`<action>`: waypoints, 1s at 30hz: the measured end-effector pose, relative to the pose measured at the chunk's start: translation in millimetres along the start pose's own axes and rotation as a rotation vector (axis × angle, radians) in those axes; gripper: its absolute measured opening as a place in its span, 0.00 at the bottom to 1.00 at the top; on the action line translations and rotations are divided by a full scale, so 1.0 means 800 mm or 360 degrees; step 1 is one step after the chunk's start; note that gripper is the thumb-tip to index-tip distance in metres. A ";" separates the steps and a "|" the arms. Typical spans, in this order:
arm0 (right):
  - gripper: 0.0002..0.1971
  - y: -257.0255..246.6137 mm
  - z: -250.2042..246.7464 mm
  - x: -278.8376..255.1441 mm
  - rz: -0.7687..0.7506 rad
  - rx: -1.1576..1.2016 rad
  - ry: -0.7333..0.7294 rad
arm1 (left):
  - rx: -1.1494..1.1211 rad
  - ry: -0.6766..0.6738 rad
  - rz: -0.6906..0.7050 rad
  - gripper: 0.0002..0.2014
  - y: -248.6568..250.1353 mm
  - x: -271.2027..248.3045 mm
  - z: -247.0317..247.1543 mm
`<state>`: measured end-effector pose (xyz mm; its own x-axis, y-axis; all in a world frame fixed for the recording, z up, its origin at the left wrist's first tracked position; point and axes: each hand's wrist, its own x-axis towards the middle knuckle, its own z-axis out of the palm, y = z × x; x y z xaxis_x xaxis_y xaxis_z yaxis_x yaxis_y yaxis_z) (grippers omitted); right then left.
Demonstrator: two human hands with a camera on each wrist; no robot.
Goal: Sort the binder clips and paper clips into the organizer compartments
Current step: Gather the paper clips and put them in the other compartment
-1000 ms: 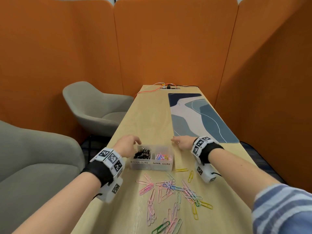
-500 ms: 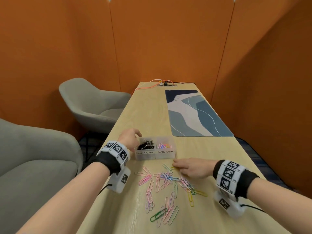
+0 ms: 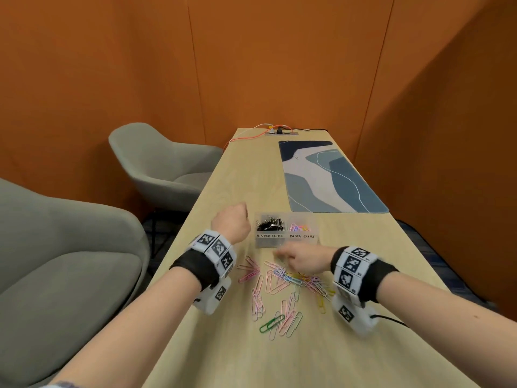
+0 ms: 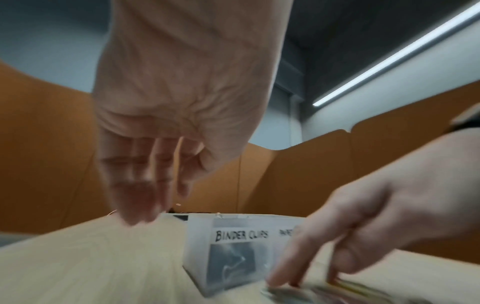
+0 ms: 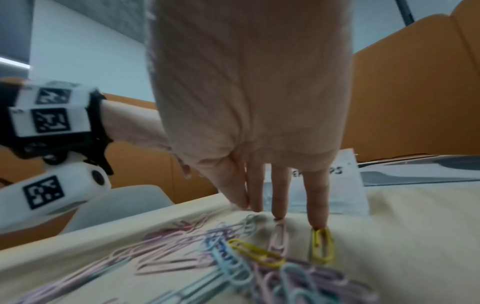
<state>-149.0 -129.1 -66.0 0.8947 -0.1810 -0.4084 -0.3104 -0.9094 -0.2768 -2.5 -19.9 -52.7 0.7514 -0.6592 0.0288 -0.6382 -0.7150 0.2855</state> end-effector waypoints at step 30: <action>0.56 0.016 0.055 -0.061 0.0466 0.0077 0.0131 | 0.0183 -0.1001 0.0152 0.58 0.030 -0.111 0.038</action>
<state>-210.7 -115.4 -87.6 0.7873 -0.4644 -0.4056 -0.5721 -0.7955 -0.1996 -89.9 14.7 -77.8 0.4710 -0.7068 -0.5279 -0.7375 -0.6438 0.2040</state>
